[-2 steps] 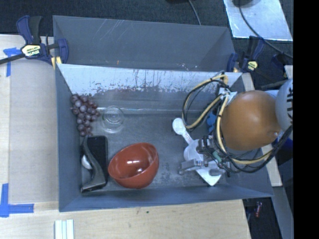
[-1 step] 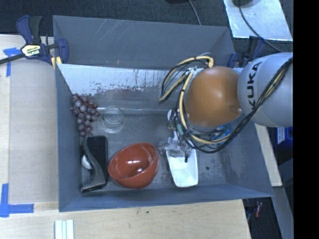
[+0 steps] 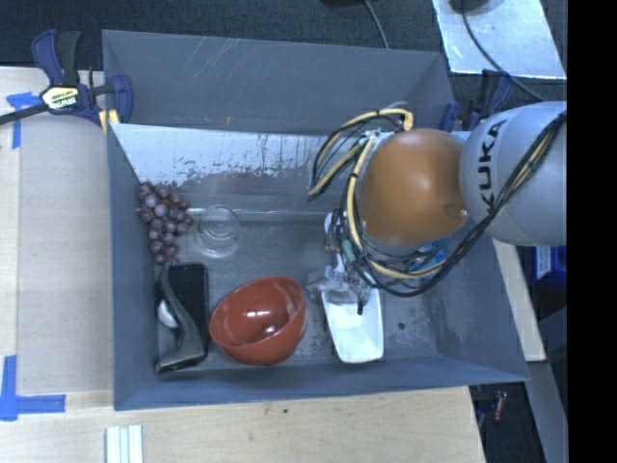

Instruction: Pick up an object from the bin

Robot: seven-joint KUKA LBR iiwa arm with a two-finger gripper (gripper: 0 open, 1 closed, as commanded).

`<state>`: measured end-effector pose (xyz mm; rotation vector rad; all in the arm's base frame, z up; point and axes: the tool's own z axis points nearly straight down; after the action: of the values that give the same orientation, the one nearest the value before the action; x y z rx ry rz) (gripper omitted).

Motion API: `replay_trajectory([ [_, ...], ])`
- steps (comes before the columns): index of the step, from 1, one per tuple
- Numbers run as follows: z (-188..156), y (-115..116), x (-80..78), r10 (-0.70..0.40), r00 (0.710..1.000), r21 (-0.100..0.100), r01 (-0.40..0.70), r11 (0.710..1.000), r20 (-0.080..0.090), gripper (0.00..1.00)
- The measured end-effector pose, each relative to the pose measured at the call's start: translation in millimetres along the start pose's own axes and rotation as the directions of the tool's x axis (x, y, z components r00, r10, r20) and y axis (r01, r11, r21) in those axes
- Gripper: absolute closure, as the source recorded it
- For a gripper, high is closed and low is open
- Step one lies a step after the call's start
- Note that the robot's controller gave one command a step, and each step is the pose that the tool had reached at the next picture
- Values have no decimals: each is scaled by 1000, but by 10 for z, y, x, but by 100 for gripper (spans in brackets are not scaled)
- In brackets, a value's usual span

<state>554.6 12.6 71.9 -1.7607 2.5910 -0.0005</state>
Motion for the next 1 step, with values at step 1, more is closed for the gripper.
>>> replay_trajectory([
  [1,-154,10,4,1,1000,-3,-1,1000,-1,100],
])
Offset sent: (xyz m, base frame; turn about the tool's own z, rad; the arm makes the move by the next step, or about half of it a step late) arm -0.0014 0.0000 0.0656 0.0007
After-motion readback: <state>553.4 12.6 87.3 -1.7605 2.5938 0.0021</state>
